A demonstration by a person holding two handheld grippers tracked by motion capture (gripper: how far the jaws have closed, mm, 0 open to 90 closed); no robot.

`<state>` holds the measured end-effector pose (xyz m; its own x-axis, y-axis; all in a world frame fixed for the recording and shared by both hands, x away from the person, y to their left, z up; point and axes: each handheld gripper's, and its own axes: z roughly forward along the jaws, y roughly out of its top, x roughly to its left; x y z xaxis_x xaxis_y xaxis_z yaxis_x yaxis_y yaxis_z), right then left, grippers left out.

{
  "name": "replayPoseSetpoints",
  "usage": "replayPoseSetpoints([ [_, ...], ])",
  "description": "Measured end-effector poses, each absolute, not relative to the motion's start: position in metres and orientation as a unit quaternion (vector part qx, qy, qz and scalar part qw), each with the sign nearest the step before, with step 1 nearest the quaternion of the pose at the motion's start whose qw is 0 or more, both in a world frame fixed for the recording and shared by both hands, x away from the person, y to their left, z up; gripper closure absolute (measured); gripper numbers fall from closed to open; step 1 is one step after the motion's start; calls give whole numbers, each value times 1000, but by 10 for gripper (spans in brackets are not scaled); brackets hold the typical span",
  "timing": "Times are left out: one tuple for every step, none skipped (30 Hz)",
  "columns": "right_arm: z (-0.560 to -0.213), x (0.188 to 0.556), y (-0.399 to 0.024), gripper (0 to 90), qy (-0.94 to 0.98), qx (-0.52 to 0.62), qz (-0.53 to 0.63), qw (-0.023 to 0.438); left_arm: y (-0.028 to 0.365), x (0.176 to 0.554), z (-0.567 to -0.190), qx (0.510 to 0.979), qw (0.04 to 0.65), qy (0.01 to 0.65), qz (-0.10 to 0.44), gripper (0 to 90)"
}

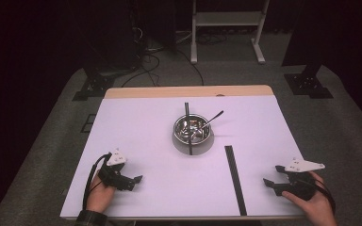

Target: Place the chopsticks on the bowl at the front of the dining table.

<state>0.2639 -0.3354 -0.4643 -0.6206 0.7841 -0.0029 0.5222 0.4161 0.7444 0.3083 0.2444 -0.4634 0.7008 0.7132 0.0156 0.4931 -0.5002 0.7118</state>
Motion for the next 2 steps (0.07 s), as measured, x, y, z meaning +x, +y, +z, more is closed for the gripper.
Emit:
replayPoseSetpoints([
  [-464, 264, -335, 235, 822, 397, 365, 180, 244, 308, -463, 852, 353, 354, 156, 0],
  [-464, 264, -335, 235, 822, 397, 365, 180, 244, 308, -463, 852, 353, 354, 156, 0],
])
